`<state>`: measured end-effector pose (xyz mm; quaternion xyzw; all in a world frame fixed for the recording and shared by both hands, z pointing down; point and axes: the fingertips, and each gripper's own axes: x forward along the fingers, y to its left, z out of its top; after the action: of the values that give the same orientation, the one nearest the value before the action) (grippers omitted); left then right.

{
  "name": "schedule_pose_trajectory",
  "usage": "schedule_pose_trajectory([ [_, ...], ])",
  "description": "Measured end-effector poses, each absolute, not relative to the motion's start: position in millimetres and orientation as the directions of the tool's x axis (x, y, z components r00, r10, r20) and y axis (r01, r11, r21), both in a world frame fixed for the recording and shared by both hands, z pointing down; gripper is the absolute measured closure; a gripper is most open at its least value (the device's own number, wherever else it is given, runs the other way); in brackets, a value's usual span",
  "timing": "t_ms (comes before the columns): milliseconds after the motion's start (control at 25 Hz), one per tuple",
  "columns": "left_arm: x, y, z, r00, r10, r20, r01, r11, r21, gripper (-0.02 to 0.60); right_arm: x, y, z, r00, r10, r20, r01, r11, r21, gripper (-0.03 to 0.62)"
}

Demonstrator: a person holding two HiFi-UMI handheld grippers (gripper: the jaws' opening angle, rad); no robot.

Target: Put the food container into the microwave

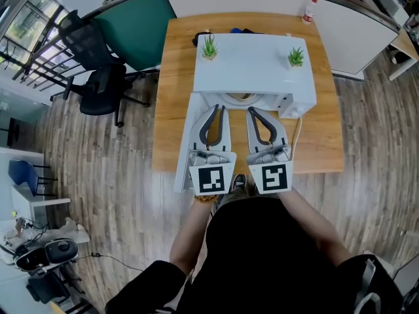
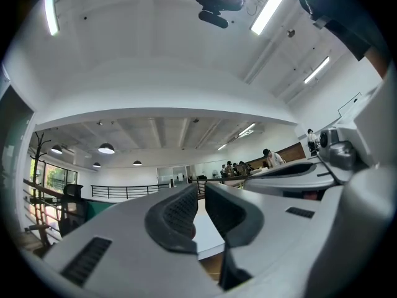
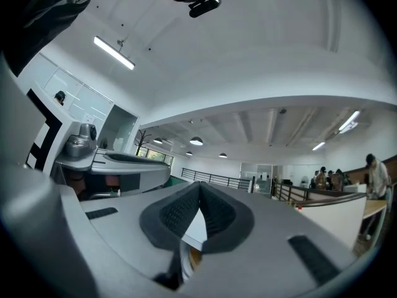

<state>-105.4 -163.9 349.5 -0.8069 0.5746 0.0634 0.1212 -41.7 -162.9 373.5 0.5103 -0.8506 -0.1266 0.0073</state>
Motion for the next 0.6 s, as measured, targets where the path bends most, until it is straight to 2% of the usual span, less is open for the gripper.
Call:
schedule_pose_trajectory([
  [600,-110.4,-165.0,380.2,0.348,-0.910,-0.225,-0.937,-0.334,-0.099,0.534,-41.0,-162.3,398.1,-0.411,-0.908,-0.085,-0.902,0.391,0.185,0.589],
])
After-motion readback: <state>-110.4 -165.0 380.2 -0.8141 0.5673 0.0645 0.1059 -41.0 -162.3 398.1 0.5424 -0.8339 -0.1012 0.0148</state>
